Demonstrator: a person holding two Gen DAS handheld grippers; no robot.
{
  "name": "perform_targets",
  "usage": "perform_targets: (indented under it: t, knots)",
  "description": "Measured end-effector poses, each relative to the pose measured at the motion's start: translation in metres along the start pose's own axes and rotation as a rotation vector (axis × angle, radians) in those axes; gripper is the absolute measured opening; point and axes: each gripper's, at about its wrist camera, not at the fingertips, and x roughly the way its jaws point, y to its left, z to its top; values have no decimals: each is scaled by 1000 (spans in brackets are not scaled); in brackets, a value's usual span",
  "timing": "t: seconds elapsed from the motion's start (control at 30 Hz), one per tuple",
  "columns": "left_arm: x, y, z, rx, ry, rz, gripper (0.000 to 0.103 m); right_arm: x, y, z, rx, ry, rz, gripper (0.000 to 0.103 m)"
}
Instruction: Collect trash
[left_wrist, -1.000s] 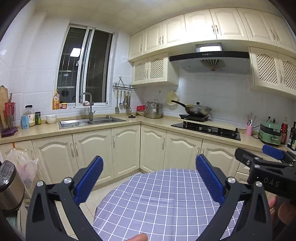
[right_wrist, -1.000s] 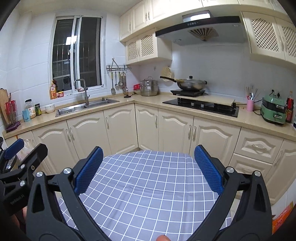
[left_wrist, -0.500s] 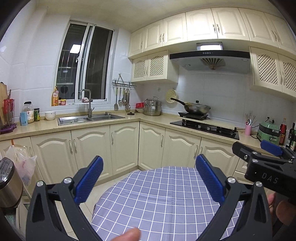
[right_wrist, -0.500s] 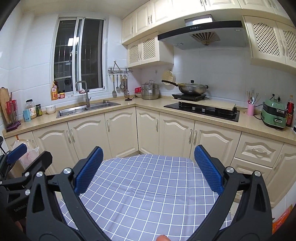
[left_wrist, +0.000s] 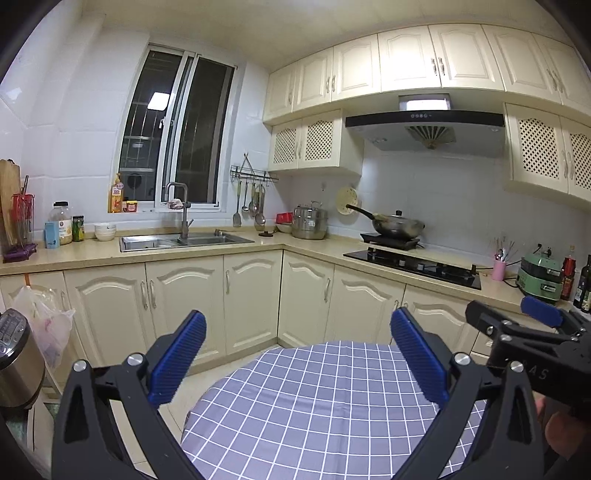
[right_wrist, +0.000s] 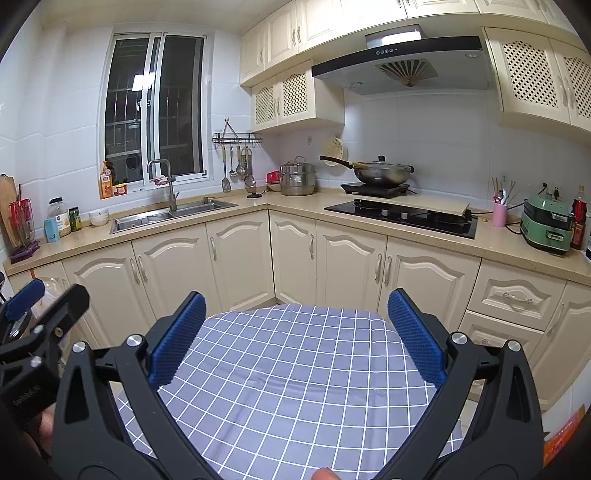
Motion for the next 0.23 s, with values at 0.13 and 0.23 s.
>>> perform_targets:
  t: [0.13,0.23]
  knots:
    - [3,-2,1,20,7,21,98,2,1,-1,1,3,3,97]
    - [4,-4,1,23,13,26,98,1,2,-1,4,1,4,97]
